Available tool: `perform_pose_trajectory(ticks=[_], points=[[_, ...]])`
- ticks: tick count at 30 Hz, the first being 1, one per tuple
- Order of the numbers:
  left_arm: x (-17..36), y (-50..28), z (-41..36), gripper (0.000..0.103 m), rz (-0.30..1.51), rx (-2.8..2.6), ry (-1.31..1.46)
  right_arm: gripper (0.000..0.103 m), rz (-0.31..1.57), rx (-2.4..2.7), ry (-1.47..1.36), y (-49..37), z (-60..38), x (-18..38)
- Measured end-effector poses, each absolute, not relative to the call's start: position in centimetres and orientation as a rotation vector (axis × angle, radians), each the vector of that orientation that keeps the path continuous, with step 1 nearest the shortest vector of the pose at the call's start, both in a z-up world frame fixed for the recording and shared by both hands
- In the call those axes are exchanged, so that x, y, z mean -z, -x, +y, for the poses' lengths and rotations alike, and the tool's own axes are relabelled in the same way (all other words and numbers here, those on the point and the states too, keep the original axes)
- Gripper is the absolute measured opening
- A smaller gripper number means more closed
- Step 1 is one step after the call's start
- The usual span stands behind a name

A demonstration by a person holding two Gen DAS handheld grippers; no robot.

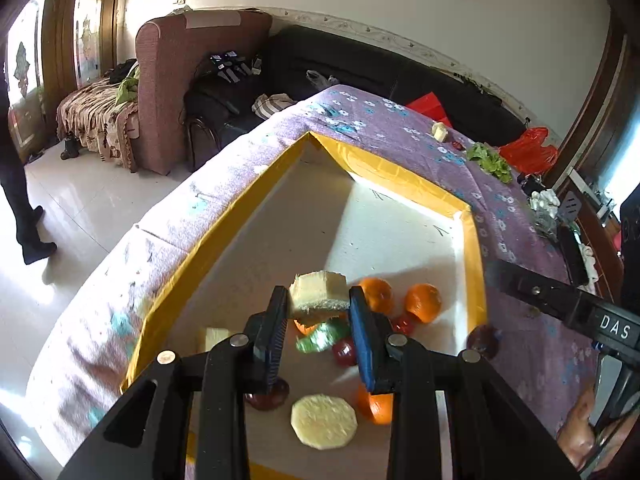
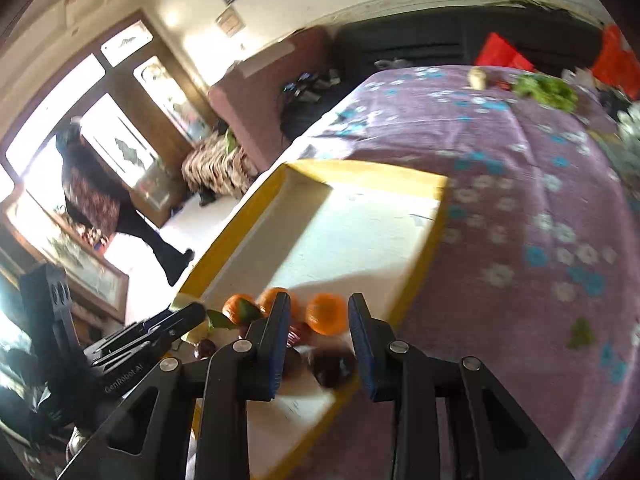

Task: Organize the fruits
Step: 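Open the right tool to drop the plum while the left drops the chunk, then withdraw both open tools from the tray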

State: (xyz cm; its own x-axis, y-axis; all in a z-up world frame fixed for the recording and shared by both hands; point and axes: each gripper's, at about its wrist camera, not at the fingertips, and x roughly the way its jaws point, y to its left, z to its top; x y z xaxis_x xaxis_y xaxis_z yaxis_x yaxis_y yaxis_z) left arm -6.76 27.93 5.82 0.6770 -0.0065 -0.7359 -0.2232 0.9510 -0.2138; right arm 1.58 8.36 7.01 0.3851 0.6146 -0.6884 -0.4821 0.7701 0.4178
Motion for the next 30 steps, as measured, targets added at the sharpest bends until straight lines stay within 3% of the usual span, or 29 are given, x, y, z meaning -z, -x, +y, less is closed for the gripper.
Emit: perform_pose_trajectory(ticks=[6, 7, 10, 11, 19, 30], points=[[-4.5, 5.1, 29.2, 0.03, 0.87, -0.129, 0.321, 0.034, 0.938, -0.666, -0.073, -3.2, 12.4, -6.5], [-4.5, 5.1, 29.3, 0.034, 0.869, -0.126, 0.328, 0.037, 0.938, -0.659, -0.072, -3.4, 12.4, -6.5], [-4.8, 5.8, 29.7, 0.071, 0.848, -0.155, 0.34, 0.052, 0.937, -0.66, -0.075, -3.2, 12.0, -6.5], [-5.0, 6.2, 29.8, 0.074, 0.832, -0.174, 0.346, 0.055, 0.933, -0.656, -0.067, -2.9, 11.8, -6.5], [-7.4, 9.7, 28.4, 0.084, 0.768, -0.282, 0.278, 0.071, 0.861, -0.595, -0.011, 1.0, 9.5, -7.1], [-11.2, 14.1, 23.6, 0.092, 0.638, -0.369, 0.084, 0.078, 0.814, -0.518, 0.092, 6.8, 6.4, -6.2]])
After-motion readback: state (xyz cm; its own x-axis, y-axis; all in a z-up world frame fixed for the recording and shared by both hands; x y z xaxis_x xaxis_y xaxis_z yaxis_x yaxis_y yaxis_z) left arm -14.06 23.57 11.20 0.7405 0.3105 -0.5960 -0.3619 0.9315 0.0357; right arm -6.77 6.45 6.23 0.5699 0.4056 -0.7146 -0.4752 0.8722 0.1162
